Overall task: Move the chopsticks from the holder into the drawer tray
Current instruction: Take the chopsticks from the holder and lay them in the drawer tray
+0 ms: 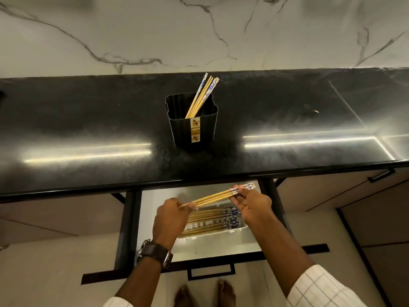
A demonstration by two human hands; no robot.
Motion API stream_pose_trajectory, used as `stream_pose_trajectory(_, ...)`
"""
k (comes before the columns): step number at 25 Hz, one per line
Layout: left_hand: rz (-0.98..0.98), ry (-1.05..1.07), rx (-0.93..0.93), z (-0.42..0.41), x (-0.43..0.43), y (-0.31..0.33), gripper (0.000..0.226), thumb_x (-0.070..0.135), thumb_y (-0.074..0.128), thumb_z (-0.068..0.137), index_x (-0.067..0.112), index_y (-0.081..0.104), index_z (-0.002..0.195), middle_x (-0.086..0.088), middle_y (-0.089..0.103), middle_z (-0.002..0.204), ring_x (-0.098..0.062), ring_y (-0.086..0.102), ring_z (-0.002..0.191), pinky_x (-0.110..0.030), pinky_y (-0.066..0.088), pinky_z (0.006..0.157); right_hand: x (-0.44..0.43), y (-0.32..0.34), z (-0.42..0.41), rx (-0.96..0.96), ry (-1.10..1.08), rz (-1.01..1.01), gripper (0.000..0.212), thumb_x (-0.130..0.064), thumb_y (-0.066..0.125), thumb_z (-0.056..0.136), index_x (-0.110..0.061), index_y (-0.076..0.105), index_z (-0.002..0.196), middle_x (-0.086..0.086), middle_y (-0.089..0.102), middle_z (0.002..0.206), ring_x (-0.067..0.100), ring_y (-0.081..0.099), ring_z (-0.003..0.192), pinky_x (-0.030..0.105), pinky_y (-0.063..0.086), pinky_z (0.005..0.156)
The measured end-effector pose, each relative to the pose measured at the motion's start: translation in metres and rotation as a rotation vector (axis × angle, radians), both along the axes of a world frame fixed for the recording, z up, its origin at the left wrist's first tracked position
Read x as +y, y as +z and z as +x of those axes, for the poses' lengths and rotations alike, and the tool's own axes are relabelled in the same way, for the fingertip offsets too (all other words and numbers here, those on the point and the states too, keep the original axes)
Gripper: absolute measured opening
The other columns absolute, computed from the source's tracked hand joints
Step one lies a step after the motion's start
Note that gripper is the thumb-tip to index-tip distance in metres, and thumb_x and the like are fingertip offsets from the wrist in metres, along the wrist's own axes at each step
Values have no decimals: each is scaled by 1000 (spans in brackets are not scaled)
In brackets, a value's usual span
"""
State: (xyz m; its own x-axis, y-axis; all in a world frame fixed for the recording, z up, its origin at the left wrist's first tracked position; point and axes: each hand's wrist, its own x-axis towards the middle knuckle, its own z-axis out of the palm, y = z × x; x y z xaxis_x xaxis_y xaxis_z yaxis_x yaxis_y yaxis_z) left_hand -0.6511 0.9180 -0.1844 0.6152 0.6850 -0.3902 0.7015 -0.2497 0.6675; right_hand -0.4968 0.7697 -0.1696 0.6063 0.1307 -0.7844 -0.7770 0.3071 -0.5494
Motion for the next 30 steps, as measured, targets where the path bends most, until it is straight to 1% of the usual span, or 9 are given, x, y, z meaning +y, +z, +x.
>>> stream_pose_trajectory(2, -227, 306, -148, -10, -10, -13, 28, 31, 70, 95, 7, 69, 108, -16, 76, 102, -25, 72, 86, -40, 63, 80, -7, -18, -8, 98, -75, -57, 33, 5, 63, 98, 10, 55, 130, 29, 69, 119, 35, 72, 103, 46, 58, 95)
stream_pose_trajectory(5, -925, 683, -423, -3, -28, -21, 29, 17, 68, 97, 0, 65, 120, -24, 73, 114, -33, 74, 99, -40, 65, 79, -10, -38, -23, 201, -84, -117, 34, 8, 60, 99, 12, 55, 133, 32, 64, 131, 37, 67, 120, 44, 57, 94)
stream_pose_trajectory(7, -1062, 882, -509, 11, -36, -27, 29, 10, 61, 100, -4, 61, 126, -26, 71, 120, -34, 73, 98, -43, 63, 80, -7, -46, -31, 237, -45, -145, 31, 9, 59, 99, 14, 57, 130, 32, 65, 130, 39, 67, 121, 43, 57, 93)
stream_pose_trajectory(10, -1068, 1097, -494, 25, -47, -37, 29, 6, 56, 102, -1, 60, 131, -20, 72, 118, -29, 72, 95, -45, 57, 85, -3, -58, -35, 242, 7, -195, 32, 8, 59, 100, 14, 56, 131, 33, 65, 129, 40, 67, 120, 43, 58, 94)
stream_pose_trajectory(15, -1117, 1325, -369, 33, -52, -57, 32, 7, 49, 106, 0, 54, 136, -21, 59, 140, -34, 59, 128, -49, 50, 106, 0, -70, -27, 234, 5, -273, 26, -8, 50, 107, 11, 55, 124, 34, 64, 130, 45, 68, 117, 50, 57, 100)
stream_pose_trajectory(19, -1130, 1361, -309, 40, -48, -68, 42, 8, 34, 108, 4, 46, 148, -17, 52, 149, -32, 52, 137, -48, 46, 112, 4, -85, -19, 178, 131, -445, 26, 5, 63, 98, 2, 60, 123, 29, 69, 117, 41, 73, 101, 45, 65, 74)
stream_pose_trajectory(22, -1165, 1321, -243, 47, -40, -73, 45, 10, 29, 109, 8, 43, 152, -16, 44, 156, -31, 42, 145, -47, 37, 118, 8, -90, -14, 183, 178, -526, 31, 2, 68, 95, -4, 61, 125, 24, 68, 117, 41, 71, 101, 51, 66, 77)
stream_pose_trajectory(25, -1151, 1301, -227, 54, -33, -68, 42, 18, 36, 107, 10, 49, 147, -8, 53, 144, -33, 47, 138, -49, 36, 117, 13, -87, -12, 205, 164, -570, 10, -3, 69, 95, -1, 60, 98, 22, 70, 104, 36, 72, 91, 53, 65, 80)
stream_pose_trajectory(30, -1069, 1356, -287, 54, -23, -49, 40, 14, 41, 99, 8, 57, 135, -14, 59, 134, -35, 56, 123, -57, 43, 111, 16, -74, -9, 254, 97, -509, 18, -3, 64, 97, -3, 53, 83, 19, 71, 98, 31, 72, 84, 47, 64, 75)
